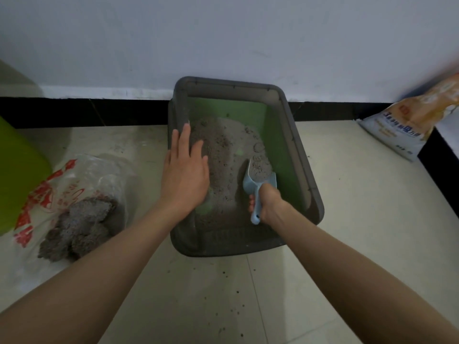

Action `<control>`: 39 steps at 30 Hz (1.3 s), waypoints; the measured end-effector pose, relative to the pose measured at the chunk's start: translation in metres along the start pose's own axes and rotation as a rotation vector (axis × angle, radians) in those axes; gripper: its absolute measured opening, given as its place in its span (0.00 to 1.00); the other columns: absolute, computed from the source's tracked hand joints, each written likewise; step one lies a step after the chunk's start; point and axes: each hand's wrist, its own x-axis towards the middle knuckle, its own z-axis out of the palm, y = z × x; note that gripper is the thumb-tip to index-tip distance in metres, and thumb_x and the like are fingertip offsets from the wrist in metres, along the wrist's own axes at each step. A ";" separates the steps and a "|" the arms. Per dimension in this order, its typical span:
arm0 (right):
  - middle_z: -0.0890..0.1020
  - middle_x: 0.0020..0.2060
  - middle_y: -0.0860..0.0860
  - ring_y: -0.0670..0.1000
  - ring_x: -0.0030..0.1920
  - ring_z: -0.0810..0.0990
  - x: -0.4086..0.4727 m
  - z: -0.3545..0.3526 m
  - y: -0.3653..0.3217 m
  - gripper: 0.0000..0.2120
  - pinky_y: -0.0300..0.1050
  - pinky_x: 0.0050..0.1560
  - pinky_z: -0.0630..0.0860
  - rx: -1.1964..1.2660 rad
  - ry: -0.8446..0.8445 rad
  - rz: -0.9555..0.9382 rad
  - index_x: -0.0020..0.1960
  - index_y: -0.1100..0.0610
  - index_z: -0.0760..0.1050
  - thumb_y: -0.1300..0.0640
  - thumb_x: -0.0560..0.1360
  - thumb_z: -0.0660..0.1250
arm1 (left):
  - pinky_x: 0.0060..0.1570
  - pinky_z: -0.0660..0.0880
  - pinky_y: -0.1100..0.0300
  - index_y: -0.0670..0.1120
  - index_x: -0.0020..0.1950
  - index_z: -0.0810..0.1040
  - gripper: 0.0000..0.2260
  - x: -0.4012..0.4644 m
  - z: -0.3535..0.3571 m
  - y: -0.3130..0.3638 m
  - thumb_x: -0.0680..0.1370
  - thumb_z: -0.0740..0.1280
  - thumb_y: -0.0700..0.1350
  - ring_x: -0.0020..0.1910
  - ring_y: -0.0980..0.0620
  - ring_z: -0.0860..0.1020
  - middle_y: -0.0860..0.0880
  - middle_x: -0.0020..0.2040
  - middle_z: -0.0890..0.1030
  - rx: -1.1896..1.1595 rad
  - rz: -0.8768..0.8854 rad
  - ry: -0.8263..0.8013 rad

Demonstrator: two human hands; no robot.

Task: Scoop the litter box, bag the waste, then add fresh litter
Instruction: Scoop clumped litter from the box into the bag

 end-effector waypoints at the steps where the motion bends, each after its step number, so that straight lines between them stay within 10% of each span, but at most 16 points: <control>1: 0.70 0.33 0.54 0.49 0.31 0.67 0.002 0.001 0.003 0.10 0.41 0.30 0.65 -0.019 -0.002 -0.001 0.56 0.61 0.69 0.60 0.80 0.51 | 0.74 0.51 0.48 0.42 0.72 0.61 0.20 0.000 0.001 0.000 0.82 0.51 0.47 0.76 0.45 0.43 0.45 0.77 0.46 -0.001 0.000 0.001; 11: 0.69 0.31 0.53 0.49 0.30 0.64 0.047 0.020 -0.038 0.13 0.40 0.30 0.60 -0.030 0.016 -0.061 0.37 0.60 0.68 0.64 0.78 0.51 | 0.70 0.47 0.56 0.42 0.71 0.64 0.19 0.000 0.006 -0.005 0.81 0.53 0.46 0.76 0.46 0.46 0.44 0.77 0.49 -0.024 0.035 0.063; 28: 0.75 0.31 0.51 0.48 0.33 0.71 0.096 0.028 -0.028 0.15 0.47 0.43 0.70 -0.013 0.158 -0.377 0.36 0.52 0.72 0.49 0.79 0.59 | 0.68 0.46 0.56 0.45 0.68 0.68 0.18 -0.005 0.008 -0.005 0.80 0.53 0.46 0.75 0.51 0.44 0.48 0.77 0.49 -0.045 0.043 0.092; 39: 0.71 0.29 0.52 0.46 0.27 0.68 0.074 0.015 -0.029 0.13 0.36 0.25 0.66 0.085 0.088 -0.486 0.37 0.55 0.72 0.54 0.80 0.59 | 0.69 0.46 0.54 0.43 0.67 0.70 0.17 -0.004 0.009 -0.006 0.81 0.52 0.46 0.75 0.50 0.46 0.46 0.76 0.51 -0.042 0.056 0.116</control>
